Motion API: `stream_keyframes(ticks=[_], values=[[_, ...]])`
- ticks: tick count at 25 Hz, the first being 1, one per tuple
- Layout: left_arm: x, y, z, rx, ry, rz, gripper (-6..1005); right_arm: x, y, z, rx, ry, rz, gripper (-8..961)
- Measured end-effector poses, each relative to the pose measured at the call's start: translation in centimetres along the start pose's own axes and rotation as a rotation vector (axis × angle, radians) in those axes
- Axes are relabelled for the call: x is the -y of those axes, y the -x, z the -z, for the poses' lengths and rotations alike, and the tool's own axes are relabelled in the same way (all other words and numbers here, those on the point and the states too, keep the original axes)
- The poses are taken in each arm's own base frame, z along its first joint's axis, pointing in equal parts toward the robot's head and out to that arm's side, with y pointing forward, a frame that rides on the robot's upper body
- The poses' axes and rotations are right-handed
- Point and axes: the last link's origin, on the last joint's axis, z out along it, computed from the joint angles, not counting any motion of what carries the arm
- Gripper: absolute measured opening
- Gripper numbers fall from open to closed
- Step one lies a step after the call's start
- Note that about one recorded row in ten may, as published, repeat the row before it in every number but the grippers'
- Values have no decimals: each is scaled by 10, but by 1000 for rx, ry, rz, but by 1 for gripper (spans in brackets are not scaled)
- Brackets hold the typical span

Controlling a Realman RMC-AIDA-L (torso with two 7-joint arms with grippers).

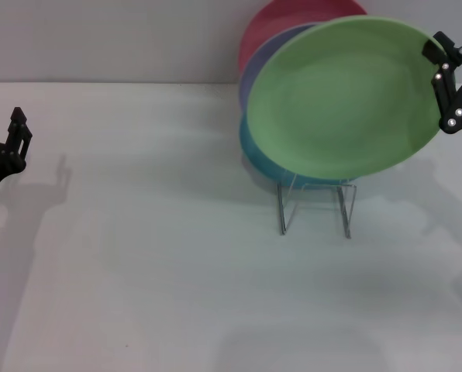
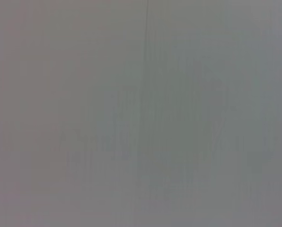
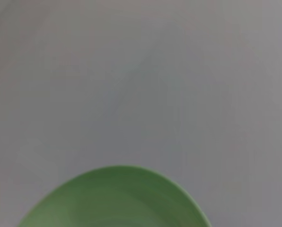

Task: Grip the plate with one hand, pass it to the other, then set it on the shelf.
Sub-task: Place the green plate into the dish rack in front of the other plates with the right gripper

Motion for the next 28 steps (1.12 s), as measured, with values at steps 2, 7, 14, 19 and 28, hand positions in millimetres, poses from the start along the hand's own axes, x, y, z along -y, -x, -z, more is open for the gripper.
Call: stream_keyframes(ticks=[2,7,14,19,28], values=[[0,0,0,0,2,-1,586,-1,0,0,-3,5,0,127],[-1,0,0,0,5,-3,586,-4,-3,1,-16,14,-4,135],[-2,-1,-1,-3,9,-3,586,-11,-12,1,-45,12,-48,148],[-2,-1,-2,-2,10,-3,586,-15,-17,-1,-64,21,-69,172],[-1,1,-2,4,8,-6,586,-24,-23,0,-96,48,-88,257]])
